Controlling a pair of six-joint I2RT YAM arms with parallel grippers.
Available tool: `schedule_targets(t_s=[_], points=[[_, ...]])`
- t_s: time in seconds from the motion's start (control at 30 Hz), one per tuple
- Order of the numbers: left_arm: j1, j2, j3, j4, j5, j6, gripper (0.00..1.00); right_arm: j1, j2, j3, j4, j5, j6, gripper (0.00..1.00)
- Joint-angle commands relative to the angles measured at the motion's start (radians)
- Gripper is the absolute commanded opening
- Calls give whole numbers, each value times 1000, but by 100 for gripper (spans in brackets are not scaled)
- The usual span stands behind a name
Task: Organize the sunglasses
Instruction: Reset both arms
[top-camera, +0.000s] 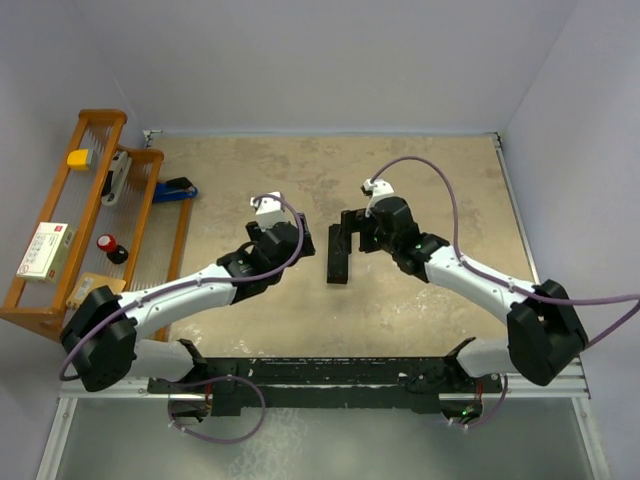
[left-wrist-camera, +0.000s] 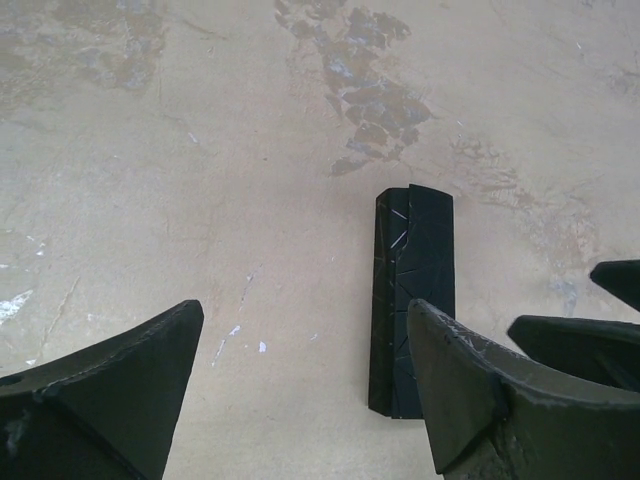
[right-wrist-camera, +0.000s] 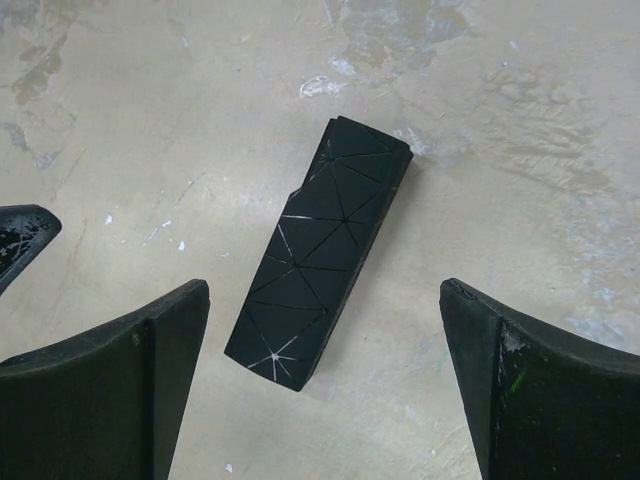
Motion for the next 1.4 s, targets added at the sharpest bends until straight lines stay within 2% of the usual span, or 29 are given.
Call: schedule_targets(t_s=[0.0, 0.1, 0.17, 0.3, 0.8, 1.37], points=[[-1, -39, -4, -23, -48, -20, 83, 7, -74, 10, -26, 70, -21, 99], [-1, -62, -26, 12, -21, -1, 85, 7, -101, 2, -45, 87, -30, 99], [-1, -80, -39, 37, 5, 14, 97, 7, -115, -3, -57, 100, -33, 99], [-1, -97, -38, 23, -3, 3, 99, 7, -157, -25, -55, 107, -45, 99], [-1, -58, 34, -92, -30, 25, 99, 6, -247, -76, -79, 172, -6, 99], [-5, -81, 23, -56, -23, 69, 99, 7, -234, -87, -74, 173, 4, 99]])
